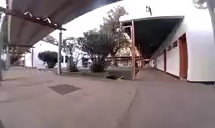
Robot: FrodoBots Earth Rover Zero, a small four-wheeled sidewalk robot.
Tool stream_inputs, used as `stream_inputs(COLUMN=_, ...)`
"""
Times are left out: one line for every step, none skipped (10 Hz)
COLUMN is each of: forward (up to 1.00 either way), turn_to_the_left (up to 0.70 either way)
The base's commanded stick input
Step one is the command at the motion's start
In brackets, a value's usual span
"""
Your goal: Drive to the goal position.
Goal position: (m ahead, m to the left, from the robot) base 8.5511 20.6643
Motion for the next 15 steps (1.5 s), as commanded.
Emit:
stream_inputs(forward=0.70, turn_to_the_left=0.35)
stream_inputs(forward=0.70, turn_to_the_left=0.35)
stream_inputs(forward=0.70, turn_to_the_left=0.35)
stream_inputs(forward=0.70, turn_to_the_left=0.35)
stream_inputs(forward=0.70, turn_to_the_left=0.27)
stream_inputs(forward=0.70, turn_to_the_left=0.12)
stream_inputs(forward=0.70, turn_to_the_left=0.00)
stream_inputs(forward=0.70, turn_to_the_left=0.00)
stream_inputs(forward=0.70, turn_to_the_left=0.00)
stream_inputs(forward=0.70, turn_to_the_left=0.00)
stream_inputs(forward=0.70, turn_to_the_left=0.00)
stream_inputs(forward=0.70, turn_to_the_left=0.00)
stream_inputs(forward=0.70, turn_to_the_left=0.00)
stream_inputs(forward=0.70, turn_to_the_left=0.00)
stream_inputs(forward=0.70, turn_to_the_left=0.00)
